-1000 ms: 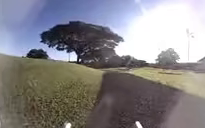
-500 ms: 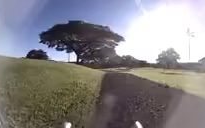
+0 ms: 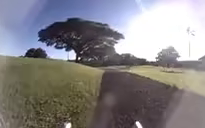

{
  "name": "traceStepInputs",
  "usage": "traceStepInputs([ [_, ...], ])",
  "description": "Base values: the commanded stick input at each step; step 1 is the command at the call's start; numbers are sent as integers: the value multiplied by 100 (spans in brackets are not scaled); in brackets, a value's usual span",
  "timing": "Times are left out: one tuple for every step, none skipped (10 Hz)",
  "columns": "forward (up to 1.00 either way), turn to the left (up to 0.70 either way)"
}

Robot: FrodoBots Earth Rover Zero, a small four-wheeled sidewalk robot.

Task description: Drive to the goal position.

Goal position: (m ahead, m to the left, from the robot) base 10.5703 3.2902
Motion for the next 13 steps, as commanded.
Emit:
traceStepInputs([
  [70,0],
  [70,-1],
  [70,-12],
  [70,-14],
  [70,-14],
  [70,-14],
  [70,0],
  [70,0],
  [70,0],
  [70,0],
  [70,0],
  [70,0],
  [70,0],
])
